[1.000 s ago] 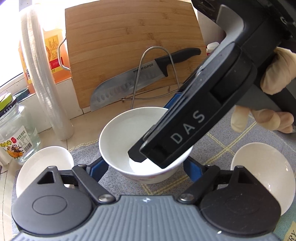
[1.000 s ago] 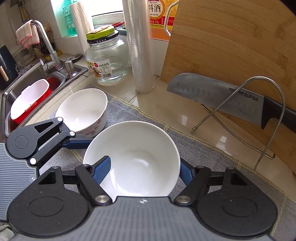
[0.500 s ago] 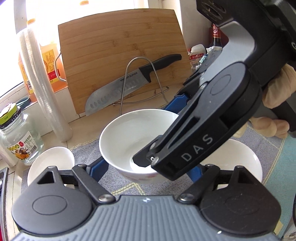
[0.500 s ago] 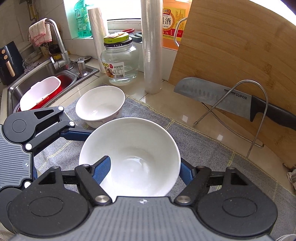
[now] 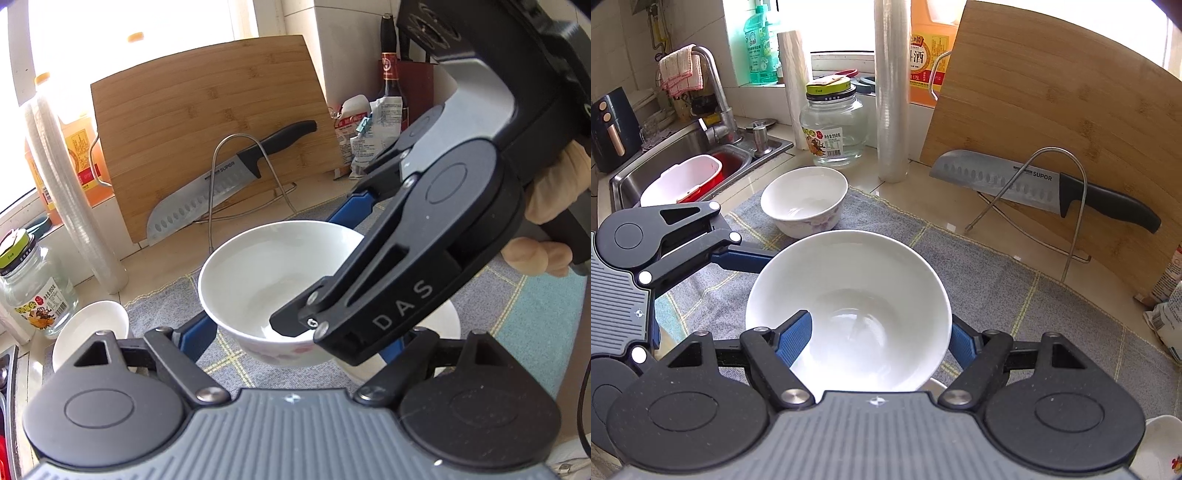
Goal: Organize plates and bowls
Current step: 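Lift the bowl with both tools and carry it over the flower-print bowl, then lower the held bowl with both tools into the flower-print bowl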
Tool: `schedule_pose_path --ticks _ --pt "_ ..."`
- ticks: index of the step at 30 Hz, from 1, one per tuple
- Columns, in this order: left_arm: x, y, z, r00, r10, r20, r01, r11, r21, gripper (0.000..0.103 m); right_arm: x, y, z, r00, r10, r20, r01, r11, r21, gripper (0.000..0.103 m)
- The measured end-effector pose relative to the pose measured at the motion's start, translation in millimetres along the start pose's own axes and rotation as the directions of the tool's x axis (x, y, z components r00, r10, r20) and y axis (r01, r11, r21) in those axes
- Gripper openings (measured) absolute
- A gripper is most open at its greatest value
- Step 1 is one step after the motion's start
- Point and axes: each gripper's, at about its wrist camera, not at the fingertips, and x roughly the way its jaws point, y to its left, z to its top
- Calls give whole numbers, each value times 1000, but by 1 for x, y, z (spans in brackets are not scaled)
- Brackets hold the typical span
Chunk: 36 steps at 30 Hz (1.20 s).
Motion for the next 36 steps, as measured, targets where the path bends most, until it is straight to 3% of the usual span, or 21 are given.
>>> schedule_pose_path --ticks 18,26,36 --pt "-3 -41 3 995 -98 -5 98 994 45 87 -37 -9 -43 998 -63 0 62 996 65 82" --pt "5 -49 0 990 -133 -40 135 990 45 87 -34 -17 -60 998 -56 -18 58 992 111 82" --pt "17 -49 1 988 -127 -82 130 991 32 87 -25 -24 -64 999 -32 -10 33 991 131 82"
